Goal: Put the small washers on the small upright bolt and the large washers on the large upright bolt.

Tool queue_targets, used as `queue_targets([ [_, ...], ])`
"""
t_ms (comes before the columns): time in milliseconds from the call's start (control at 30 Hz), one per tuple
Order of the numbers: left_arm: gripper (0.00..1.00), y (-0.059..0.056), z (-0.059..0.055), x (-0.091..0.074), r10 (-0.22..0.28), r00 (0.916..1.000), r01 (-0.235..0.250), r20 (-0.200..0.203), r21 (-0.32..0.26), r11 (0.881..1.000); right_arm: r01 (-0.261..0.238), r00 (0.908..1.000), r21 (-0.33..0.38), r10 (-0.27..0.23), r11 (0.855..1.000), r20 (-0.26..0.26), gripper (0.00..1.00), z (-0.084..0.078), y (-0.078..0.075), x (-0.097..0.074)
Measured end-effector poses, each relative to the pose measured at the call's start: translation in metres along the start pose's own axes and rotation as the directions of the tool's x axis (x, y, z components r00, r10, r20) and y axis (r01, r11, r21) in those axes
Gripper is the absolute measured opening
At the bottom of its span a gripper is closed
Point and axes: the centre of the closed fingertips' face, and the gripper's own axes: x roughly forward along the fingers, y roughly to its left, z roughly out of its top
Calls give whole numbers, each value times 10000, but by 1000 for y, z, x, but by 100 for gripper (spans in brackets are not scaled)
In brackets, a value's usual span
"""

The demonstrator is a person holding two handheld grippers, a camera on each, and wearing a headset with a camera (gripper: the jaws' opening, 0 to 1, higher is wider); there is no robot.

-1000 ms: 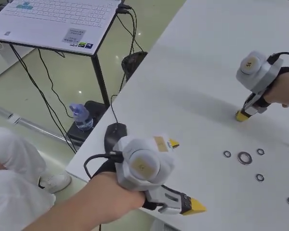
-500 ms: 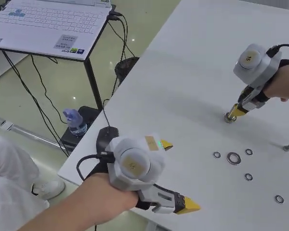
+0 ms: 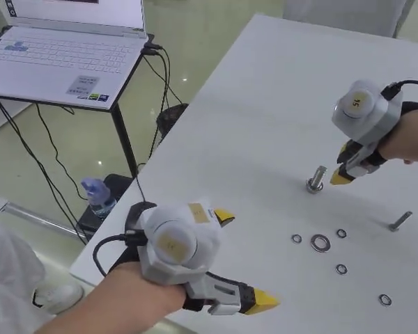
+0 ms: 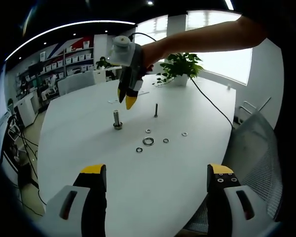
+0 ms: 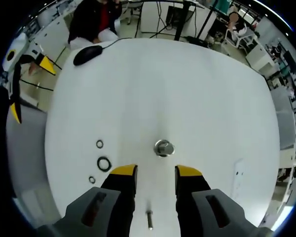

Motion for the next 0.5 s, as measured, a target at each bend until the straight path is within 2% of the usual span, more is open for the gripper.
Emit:
queue_targets([
  [100,84,2,-1,0,125,9999,-125,-57,-7,9999,43,10000,-113,-43,9999,-32,32,-8,9,-8],
  [267,82,1,5,0,251,9997,-251,33,-15,9997,-29,9999,-193,31,9998,125,32,-14,23,-15],
  [500,83,-3,3,3,274,9996,-274,-89,21,9996,-252,9991,-260,261,9993,348,32,-19,44,-16],
])
